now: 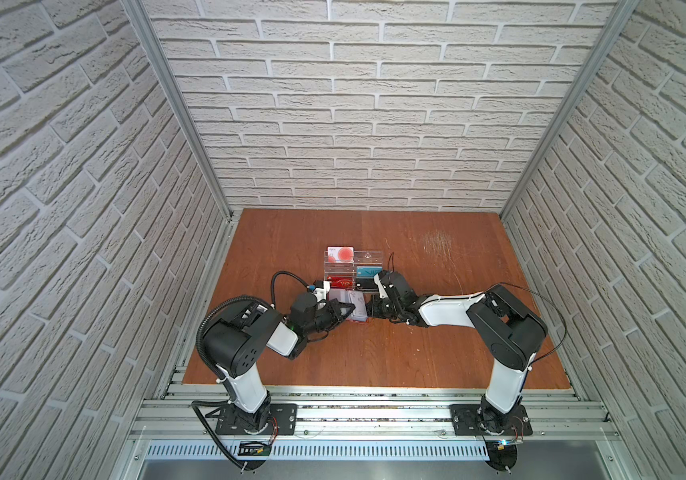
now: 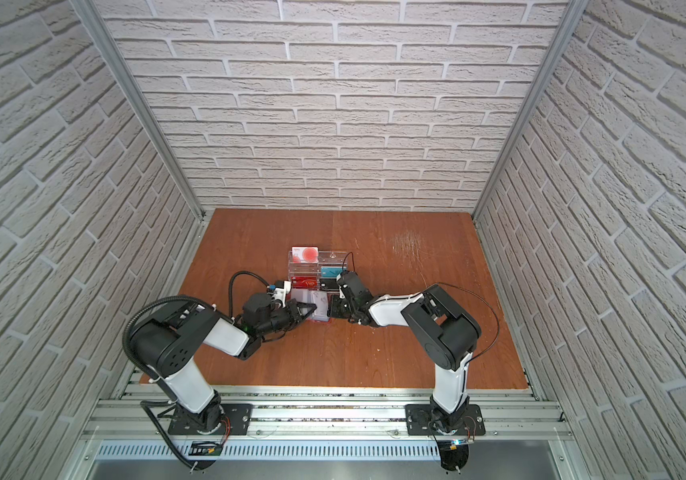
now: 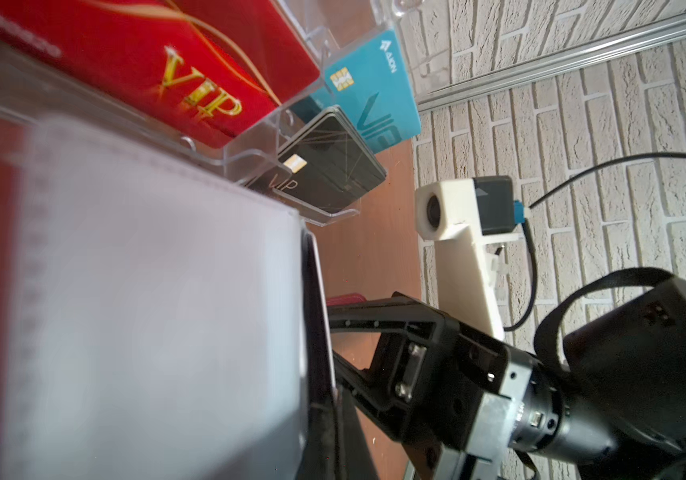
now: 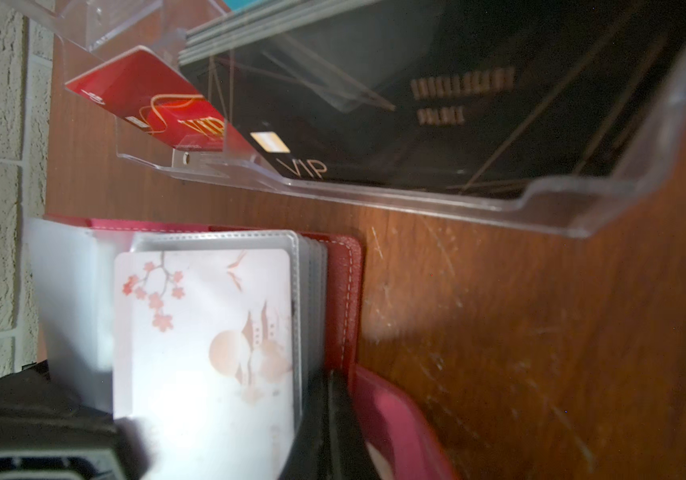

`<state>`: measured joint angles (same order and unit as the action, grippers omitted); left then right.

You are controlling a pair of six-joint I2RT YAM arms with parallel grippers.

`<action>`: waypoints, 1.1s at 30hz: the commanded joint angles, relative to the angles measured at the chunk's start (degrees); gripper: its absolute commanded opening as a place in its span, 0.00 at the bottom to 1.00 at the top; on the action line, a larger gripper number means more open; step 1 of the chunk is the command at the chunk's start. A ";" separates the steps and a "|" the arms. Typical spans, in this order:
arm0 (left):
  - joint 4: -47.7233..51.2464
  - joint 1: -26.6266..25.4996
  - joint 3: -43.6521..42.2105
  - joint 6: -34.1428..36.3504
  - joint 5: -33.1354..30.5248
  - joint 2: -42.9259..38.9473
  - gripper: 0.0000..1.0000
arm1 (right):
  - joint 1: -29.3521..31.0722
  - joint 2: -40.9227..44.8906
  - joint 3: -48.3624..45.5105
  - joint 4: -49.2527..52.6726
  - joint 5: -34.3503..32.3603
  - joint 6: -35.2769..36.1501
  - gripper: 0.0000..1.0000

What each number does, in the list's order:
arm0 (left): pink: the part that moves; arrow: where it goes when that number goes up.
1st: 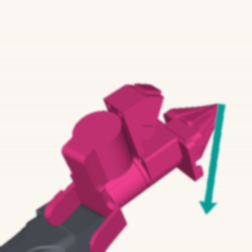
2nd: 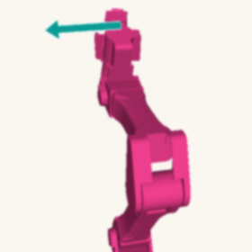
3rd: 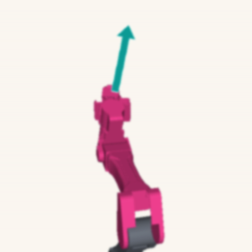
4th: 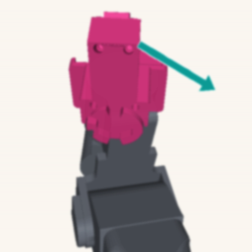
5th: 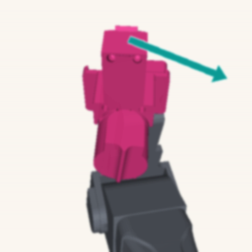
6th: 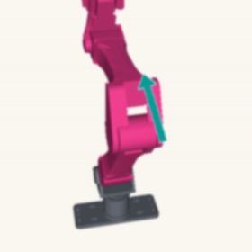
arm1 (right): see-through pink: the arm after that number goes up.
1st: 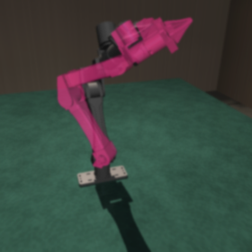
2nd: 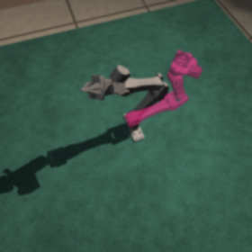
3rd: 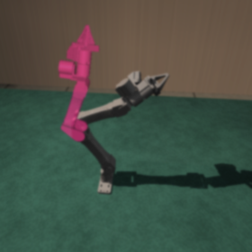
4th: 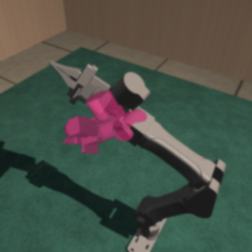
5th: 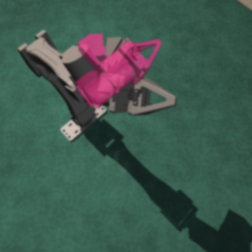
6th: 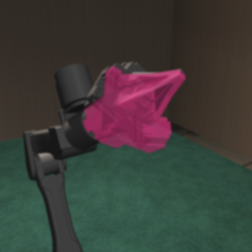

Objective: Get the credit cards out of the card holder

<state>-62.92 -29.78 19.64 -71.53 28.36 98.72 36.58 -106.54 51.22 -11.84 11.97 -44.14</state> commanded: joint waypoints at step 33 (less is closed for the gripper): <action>-5.93 11.57 -8.03 2.54 8.60 -2.17 0.00 | 1.22 -4.20 1.33 3.58 2.93 -0.11 0.06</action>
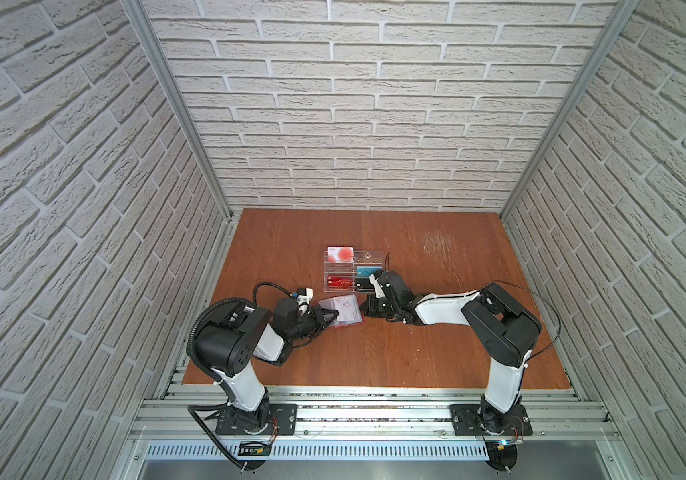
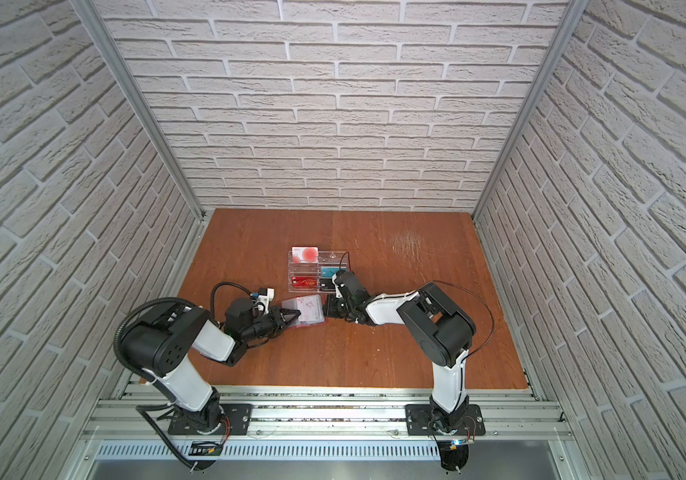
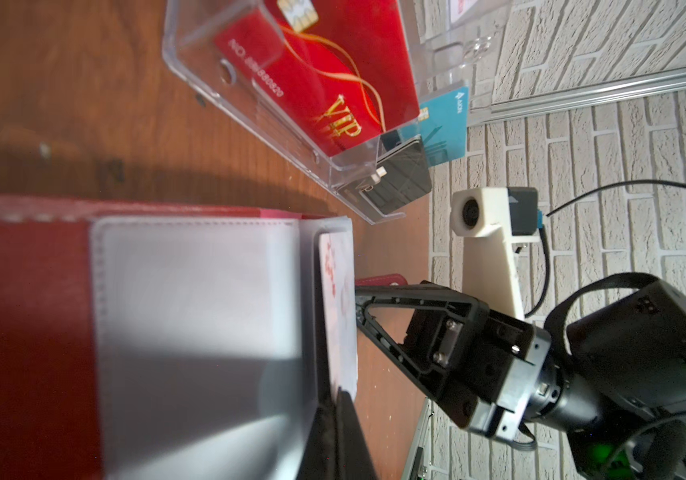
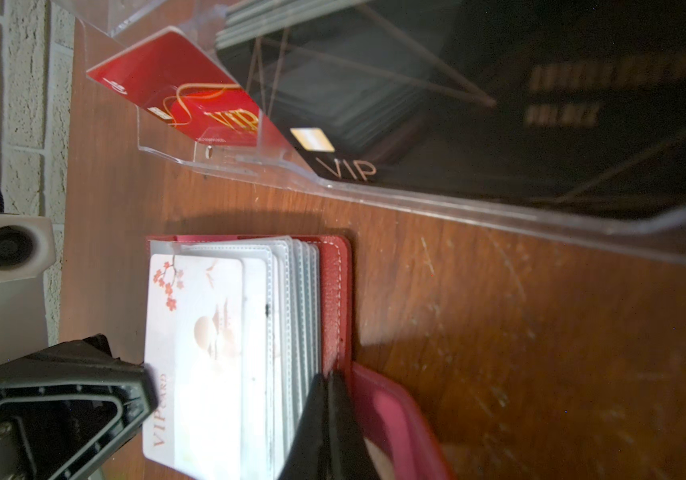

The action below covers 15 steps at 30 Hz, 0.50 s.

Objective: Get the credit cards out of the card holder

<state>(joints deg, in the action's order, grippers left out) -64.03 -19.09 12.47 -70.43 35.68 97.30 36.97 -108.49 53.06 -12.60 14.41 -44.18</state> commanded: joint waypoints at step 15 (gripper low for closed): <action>0.72 3.58 -1.48 4.77 3.64 -4.00 0.00 | 0.63 -1.62 -1.17 3.98 0.23 -0.28 0.06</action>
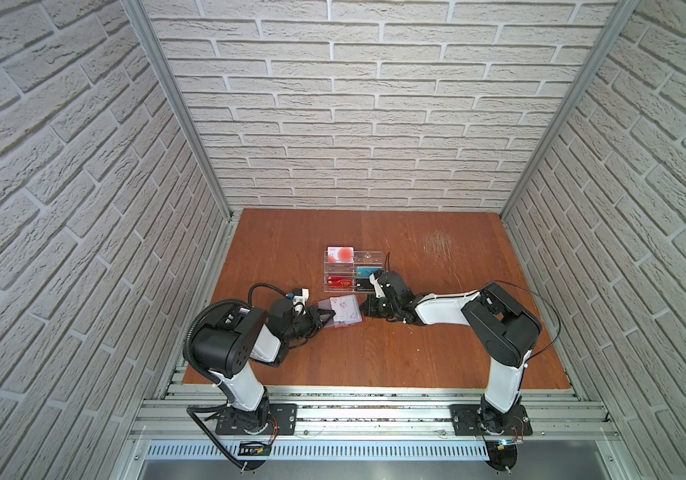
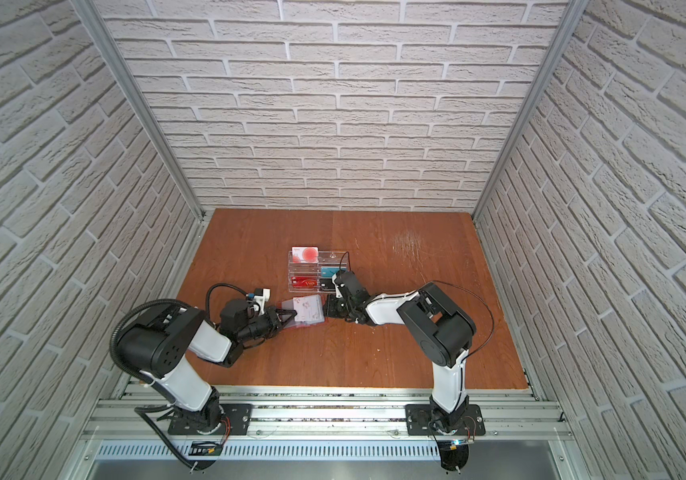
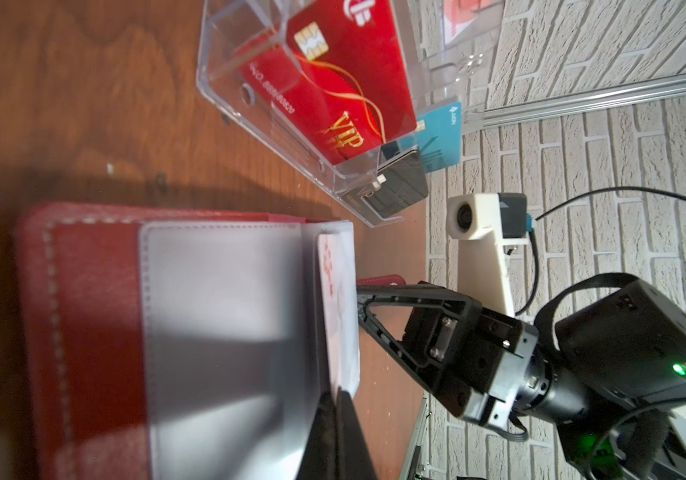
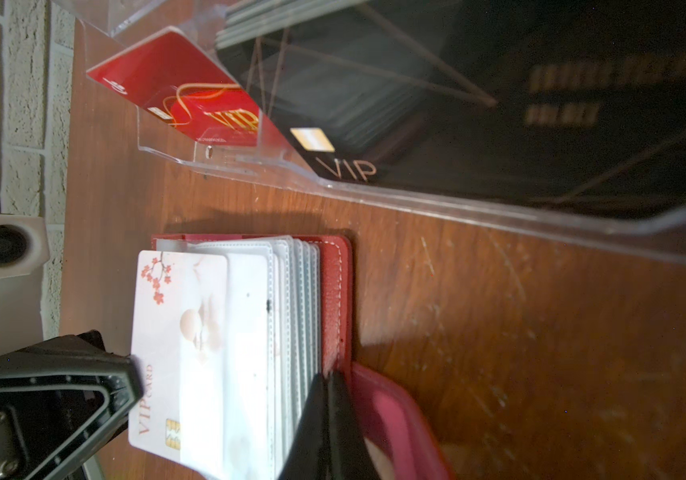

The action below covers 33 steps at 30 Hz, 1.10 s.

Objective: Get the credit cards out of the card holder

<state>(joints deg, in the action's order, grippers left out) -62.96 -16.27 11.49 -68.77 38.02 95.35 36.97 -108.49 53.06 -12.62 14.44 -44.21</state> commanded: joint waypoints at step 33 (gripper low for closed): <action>41.49 2.76 5.35 13.11 -10.74 -31.18 0.00 | -0.32 2.73 -6.62 0.62 -0.35 -1.17 0.07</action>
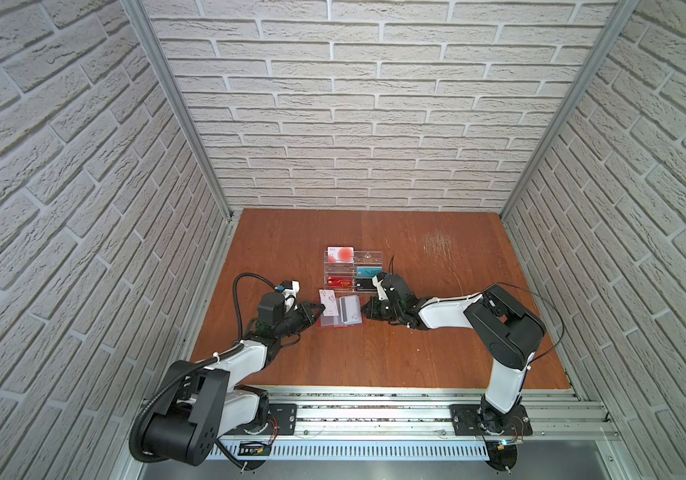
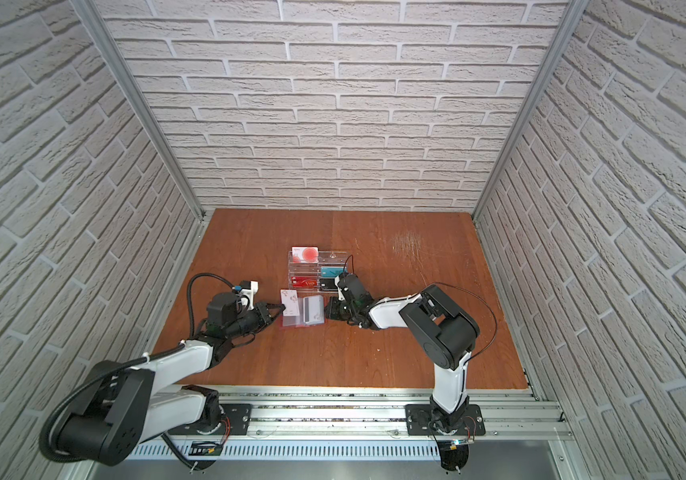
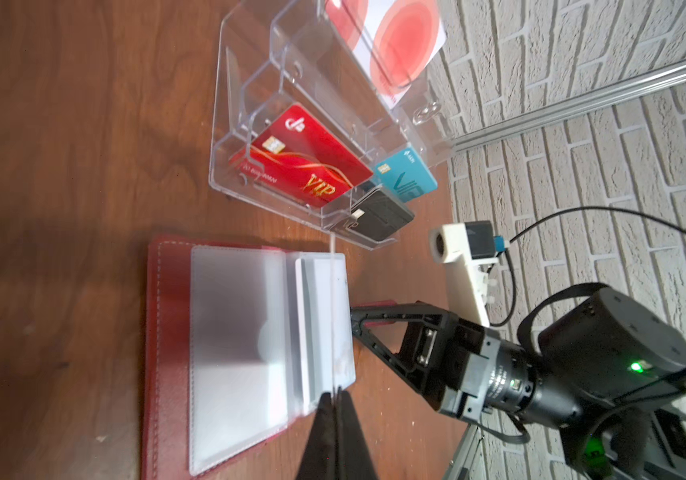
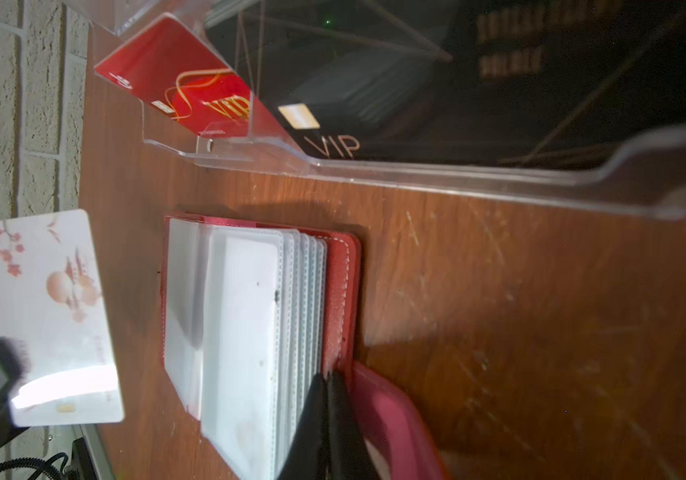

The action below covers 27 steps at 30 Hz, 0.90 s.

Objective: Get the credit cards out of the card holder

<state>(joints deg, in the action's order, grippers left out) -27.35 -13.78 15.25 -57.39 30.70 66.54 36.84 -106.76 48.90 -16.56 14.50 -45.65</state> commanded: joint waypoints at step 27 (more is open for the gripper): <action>48.03 -4.43 42.49 46.86 -5.53 4.56 0.00 | -0.09 24.20 0.20 21.60 -7.35 9.62 0.99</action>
<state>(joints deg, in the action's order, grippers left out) 14.50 -18.17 54.26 -24.34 25.80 69.01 36.84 -85.54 46.81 -0.01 9.87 -39.11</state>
